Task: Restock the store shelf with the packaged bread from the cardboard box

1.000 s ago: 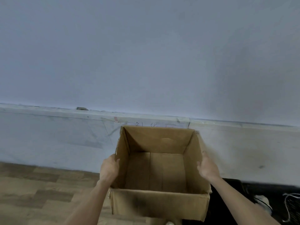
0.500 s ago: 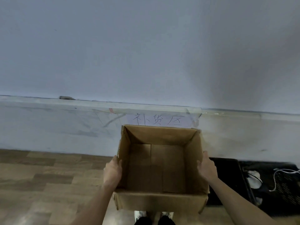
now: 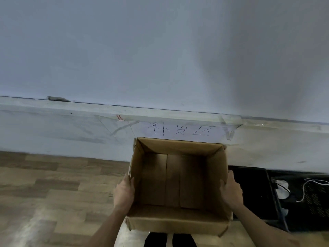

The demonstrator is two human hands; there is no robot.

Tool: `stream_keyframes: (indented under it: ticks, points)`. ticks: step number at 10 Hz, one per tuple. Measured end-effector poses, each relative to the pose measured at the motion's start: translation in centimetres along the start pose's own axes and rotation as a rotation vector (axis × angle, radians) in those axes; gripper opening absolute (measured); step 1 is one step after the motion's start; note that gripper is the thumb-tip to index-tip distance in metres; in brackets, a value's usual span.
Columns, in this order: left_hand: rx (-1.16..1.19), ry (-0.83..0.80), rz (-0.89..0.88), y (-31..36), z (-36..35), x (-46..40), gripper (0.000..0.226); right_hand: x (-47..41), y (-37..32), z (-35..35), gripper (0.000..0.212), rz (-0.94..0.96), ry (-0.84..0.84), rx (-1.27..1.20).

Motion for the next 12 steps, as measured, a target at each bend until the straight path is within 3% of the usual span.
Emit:
stream_keyframes:
  ticks: [3,4,5,6,7,8,12]
  points:
    - [-0.071,0.007,-0.026,-1.0,-1.0,-0.3,0.021,-0.3,0.6,-0.8,0.023,0.001,-0.032,0.024]
    - [-0.111,-0.073,-0.003,-0.8,-0.9,-0.1,0.014,-0.1,0.7,-0.4,0.034,0.015,-0.191,0.132]
    - [-0.109,-0.227,0.001,-0.3,0.0,0.3,0.019,0.0,1.2,0.9,0.049,0.006,-0.309,0.197]
    - [-0.136,-0.305,-0.050,-0.5,1.5,1.0,0.035,0.9,1.6,2.1,0.051,0.043,-0.343,0.201]
    - [-0.182,-0.328,-0.071,-1.1,3.3,2.0,0.061,2.2,1.5,2.7,0.052,0.088,-0.315,0.160]
    - [-0.152,-0.373,-0.086,-2.8,4.0,2.8,0.067,3.7,1.4,2.7,0.057,0.144,-0.300,0.140]
    - [-0.137,-0.409,-0.231,-4.7,5.0,5.0,0.055,8.4,1.4,2.0,0.076,0.056,-0.190,0.120]
Point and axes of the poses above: each hand's wrist, its own x-axis away from the middle knuckle, its own z-axis out of the back of the hand, y = z × x, the point moved 6 cm from there along -x, towards the middle knuckle, and after that the axes turned 8 degrees about y, right-handed, at the moved point
